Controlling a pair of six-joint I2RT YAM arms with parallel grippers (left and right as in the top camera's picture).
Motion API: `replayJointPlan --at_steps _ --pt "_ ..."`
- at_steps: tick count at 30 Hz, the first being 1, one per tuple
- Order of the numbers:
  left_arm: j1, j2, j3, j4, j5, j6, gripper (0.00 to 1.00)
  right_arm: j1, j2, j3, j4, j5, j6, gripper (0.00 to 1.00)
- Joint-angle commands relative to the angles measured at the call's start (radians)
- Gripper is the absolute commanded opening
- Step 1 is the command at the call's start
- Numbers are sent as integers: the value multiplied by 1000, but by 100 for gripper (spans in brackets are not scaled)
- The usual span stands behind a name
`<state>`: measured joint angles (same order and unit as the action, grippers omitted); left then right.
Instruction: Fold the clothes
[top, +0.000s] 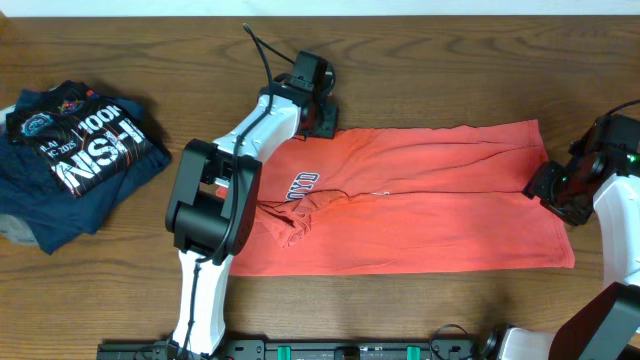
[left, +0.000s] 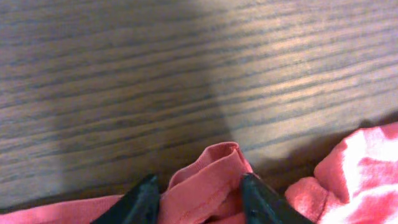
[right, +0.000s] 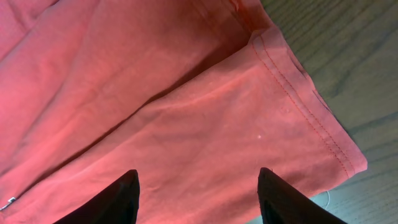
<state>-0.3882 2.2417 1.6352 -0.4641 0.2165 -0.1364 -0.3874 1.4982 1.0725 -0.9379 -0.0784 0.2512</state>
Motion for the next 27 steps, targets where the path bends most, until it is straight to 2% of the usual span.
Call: replayJointPlan --at_steps 1,4,6,15,20,27 --pt "-28 50 -2 -9 -34 13 35 11 -7 14 -1 3 -13 59" --pt "-32 58 -2 3 -46 13 15 11 -7 14 -2 3 -13 58" --pt "-32 53 -2 23 -46 12 6 11 -7 14 -1 3 -13 58" --pt "14 -87 51 -6 -46 12 6 13 1 14 -2 -2 -41 56" --pt "43 -174 51 -82 -50 12 6 28 54 26 -5 -2 -71 62" --pt "74 -249 51 -220 -49 2 6 42 228 209 6 -1 -73 64"
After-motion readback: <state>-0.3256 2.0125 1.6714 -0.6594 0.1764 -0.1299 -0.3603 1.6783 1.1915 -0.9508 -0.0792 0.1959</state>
